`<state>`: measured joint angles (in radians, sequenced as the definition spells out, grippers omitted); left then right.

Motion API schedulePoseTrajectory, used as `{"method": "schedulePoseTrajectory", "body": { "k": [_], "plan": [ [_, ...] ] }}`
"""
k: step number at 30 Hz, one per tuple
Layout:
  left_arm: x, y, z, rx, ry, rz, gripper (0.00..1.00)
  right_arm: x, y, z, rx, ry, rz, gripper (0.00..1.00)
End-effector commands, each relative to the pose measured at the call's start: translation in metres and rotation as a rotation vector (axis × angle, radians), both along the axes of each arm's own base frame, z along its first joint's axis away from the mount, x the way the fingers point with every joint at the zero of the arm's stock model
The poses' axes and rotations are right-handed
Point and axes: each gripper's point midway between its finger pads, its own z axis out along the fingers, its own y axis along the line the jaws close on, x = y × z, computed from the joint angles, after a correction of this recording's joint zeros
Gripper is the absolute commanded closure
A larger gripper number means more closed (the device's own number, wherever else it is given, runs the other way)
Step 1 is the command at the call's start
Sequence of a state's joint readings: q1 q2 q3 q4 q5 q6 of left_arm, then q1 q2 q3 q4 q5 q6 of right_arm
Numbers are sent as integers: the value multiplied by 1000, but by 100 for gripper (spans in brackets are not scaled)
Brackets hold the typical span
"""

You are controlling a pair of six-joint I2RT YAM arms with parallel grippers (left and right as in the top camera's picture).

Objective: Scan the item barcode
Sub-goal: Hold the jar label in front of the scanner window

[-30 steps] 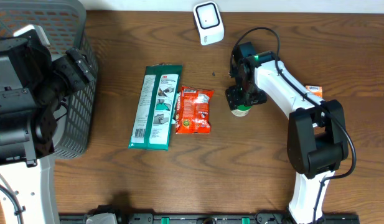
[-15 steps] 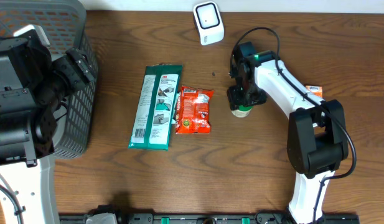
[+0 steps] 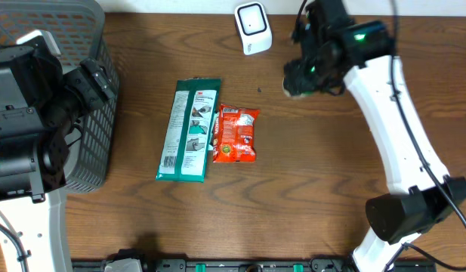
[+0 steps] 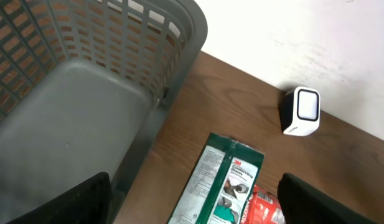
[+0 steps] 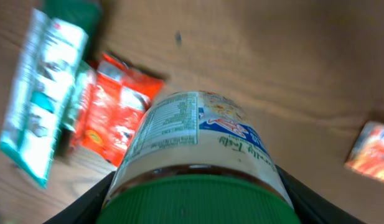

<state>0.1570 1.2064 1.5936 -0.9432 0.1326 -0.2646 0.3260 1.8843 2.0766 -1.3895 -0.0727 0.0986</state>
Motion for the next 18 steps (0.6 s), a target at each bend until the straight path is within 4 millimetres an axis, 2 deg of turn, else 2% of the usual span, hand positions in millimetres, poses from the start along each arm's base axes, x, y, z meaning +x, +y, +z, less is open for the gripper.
{"method": "schedulePoseTrajectory", "body": {
  "k": [1, 4, 7, 14, 18],
  "plan": [
    [0, 0, -1, 3, 4, -6, 14, 6, 7, 45, 49, -110, 3, 85],
    [0, 0, -1, 3, 4, -6, 14, 14, 10, 66, 74, -179, 0, 98],
    [0, 0, -1, 3, 4, -6, 15, 26, 14, 74, 97, -234, -6, 99],
    [0, 0, -1, 3, 4, -6, 15, 72, 30, 64, 136, -327, -20, 99],
    [0, 0, -1, 3, 4, -6, 15, 110, 43, 53, 192, -391, -65, 99]
  ]
}}
